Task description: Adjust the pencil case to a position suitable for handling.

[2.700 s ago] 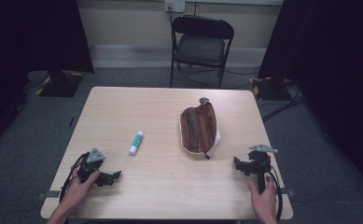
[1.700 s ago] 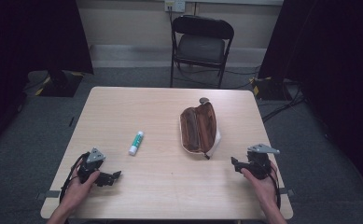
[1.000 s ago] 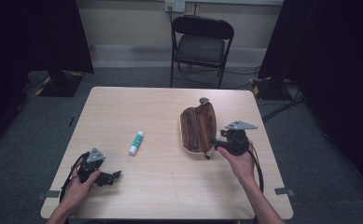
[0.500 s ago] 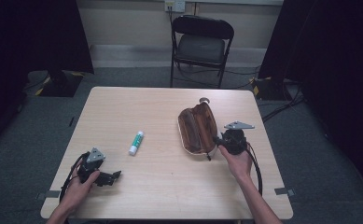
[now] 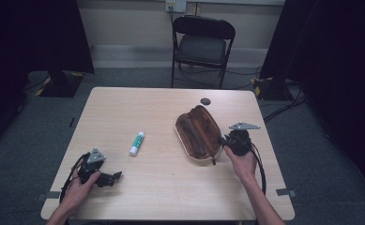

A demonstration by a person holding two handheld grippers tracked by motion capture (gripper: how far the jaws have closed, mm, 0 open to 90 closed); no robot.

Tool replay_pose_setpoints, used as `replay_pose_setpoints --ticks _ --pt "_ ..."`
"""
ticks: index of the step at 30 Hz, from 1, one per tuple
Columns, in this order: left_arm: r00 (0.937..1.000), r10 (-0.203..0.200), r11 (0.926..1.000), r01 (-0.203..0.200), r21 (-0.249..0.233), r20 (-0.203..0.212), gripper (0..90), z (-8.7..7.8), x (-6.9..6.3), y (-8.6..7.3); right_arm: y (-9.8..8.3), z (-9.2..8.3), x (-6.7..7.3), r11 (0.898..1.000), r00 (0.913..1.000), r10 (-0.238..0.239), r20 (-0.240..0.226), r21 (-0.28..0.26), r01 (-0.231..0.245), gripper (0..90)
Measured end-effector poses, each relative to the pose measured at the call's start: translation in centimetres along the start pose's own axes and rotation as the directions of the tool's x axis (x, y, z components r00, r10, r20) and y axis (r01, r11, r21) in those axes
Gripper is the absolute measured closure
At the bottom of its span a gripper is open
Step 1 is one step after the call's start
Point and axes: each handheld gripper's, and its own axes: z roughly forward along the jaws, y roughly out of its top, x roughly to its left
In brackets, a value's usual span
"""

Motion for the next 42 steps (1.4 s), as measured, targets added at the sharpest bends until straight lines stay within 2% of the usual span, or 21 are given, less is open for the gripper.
replay_pose_setpoints --ticks 2,4,5,6,7,9,11,12,15,22,33,42 --pt "1.0000 -0.004 1.0000 0.004 -0.003 0.000 0.0 0.0 0.0 0.0 -0.1 0.0 -0.1 1.000 0.9997 -0.010 -0.020 -0.008 0.010 76.7" --pt "1.0000 -0.004 1.0000 0.004 -0.004 0.001 0.0 0.0 0.0 0.0 -0.2 0.0 -0.1 0.999 0.9990 -0.040 -0.020 -0.015 0.040 74.7" --pt "1.0000 -0.004 1.0000 0.004 -0.004 0.002 0.0 0.0 0.0 0.0 -0.3 0.0 -0.2 0.999 0.9991 -0.036 -0.023 -0.018 0.035 68.5" --pt "1.0000 -0.004 1.0000 0.004 -0.003 0.002 0.0 0.0 0.0 0.0 -0.3 0.0 -0.2 0.999 0.9991 -0.036 -0.023 -0.018 0.035 68.5" --pt "1.0000 -0.004 1.0000 0.004 -0.004 0.002 0.0 0.0 0.0 0.0 -0.5 0.1 -0.1 1.000 0.9994 -0.030 -0.016 -0.007 0.030 62.5" --pt "1.0000 -0.004 1.0000 0.004 -0.004 0.002 0.0 0.0 0.0 0.0 -0.6 0.3 -0.1 1.000 0.9996 -0.028 -0.008 0.000 0.028 60.1" --pt "1.0000 -0.003 1.0000 0.003 -0.003 0.002 0.0 0.0 0.0 0.0 -0.8 0.5 0.0 1.000 0.9998 -0.021 -0.001 0.016 0.021 60.2" --pt "1.0000 -0.001 1.0000 0.001 -0.002 0.002 0.0 0.0 0.0 0.0 -1.0 0.7 -0.1 1.000 0.9998 -0.014 -0.017 0.027 0.015 68.4" --pt "1.0000 0.003 1.0000 -0.003 0.001 0.002 0.0 0.0 0.0 0.0 -0.9 0.7 0.0 1.000 0.9994 -0.010 -0.035 0.025 0.010 73.6" --pt "1.0000 0.003 1.0000 -0.003 0.001 0.001 0.0 0.0 0.0 0.0 -1.0 0.3 -0.1 1.000 0.9961 -0.019 -0.087 0.023 0.021 77.6" --pt "1.0000 0.001 1.0000 -0.001 -0.001 0.002 0.0 0.0 0.0 0.0 -1.6 -0.7 0.4 0.996 0.9792 -0.080 -0.186 0.032 0.088 77.7" --pt "1.0000 0.003 1.0000 -0.003 0.001 0.001 0.0 0.0 0.0 0.0 -1.9 -1.3 1.2 0.990 0.9578 -0.121 -0.261 0.039 0.136 77.6"
